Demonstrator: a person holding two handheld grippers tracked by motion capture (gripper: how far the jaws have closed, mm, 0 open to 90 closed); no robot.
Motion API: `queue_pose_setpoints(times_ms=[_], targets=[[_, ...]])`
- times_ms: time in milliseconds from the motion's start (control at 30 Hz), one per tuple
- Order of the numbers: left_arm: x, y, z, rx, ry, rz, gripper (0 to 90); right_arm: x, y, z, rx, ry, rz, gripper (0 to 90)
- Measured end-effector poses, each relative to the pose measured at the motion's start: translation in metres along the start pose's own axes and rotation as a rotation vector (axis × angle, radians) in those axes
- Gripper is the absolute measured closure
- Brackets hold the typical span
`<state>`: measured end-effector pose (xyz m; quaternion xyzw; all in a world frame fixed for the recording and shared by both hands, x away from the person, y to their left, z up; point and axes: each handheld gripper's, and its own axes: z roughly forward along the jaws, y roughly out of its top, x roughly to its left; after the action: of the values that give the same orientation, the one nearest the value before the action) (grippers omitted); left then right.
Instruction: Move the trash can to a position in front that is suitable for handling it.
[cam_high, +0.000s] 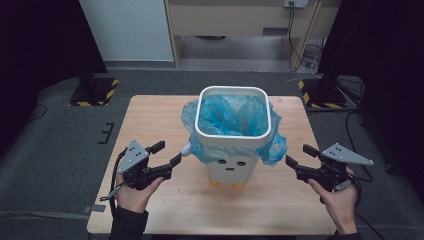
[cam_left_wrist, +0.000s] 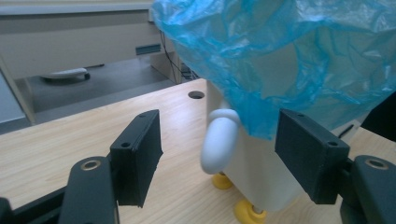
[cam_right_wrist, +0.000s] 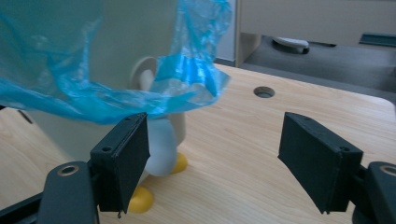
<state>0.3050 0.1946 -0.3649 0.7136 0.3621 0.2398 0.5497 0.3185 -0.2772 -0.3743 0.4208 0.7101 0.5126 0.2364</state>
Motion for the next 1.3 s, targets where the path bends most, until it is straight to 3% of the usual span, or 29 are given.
queue_pose_setpoints(times_ms=[267, 367, 467, 567, 700, 800, 900, 1133, 1300], targets=[[-0.014, -0.008, 0.023, 0.052, -0.041, 0.033, 32.2, 0.015, -0.001, 0.013, 0.034, 0.064, -0.038, 24.4], [-0.018, -0.01, 0.031, 0.077, -0.048, 0.058, 34.1, 0.018, -0.003, 0.019, 0.046, 0.102, -0.027, 24.4], [-0.02, -0.009, 0.034, 0.092, -0.007, 0.087, 37.5, 0.02, -0.006, 0.025, 0.067, 0.12, -0.017, 26.0], [-0.016, -0.009, 0.033, 0.085, -0.01, 0.065, 42.0, 0.021, -0.01, 0.032, 0.087, 0.128, -0.013, 30.3], [-0.011, -0.009, 0.034, 0.07, -0.016, 0.031, 44.0, 0.025, -0.012, 0.039, 0.119, 0.126, -0.044, 34.0], [-0.012, -0.008, 0.034, 0.081, -0.005, 0.053, 44.0, 0.026, -0.014, 0.044, 0.131, 0.113, -0.062, 35.0], [-0.013, -0.008, 0.033, 0.118, 0.036, 0.094, 41.8, 0.025, -0.014, 0.045, 0.14, 0.096, -0.057, 38.4], [-0.005, -0.015, 0.048, 0.12, -0.005, 0.056, 41.9, 0.024, -0.013, 0.05, 0.138, 0.113, -0.056, 45.3], [0.002, -0.022, 0.058, 0.121, -0.017, 0.029, 49.4, 0.027, -0.013, 0.056, 0.15, 0.124, -0.064, 53.8]])
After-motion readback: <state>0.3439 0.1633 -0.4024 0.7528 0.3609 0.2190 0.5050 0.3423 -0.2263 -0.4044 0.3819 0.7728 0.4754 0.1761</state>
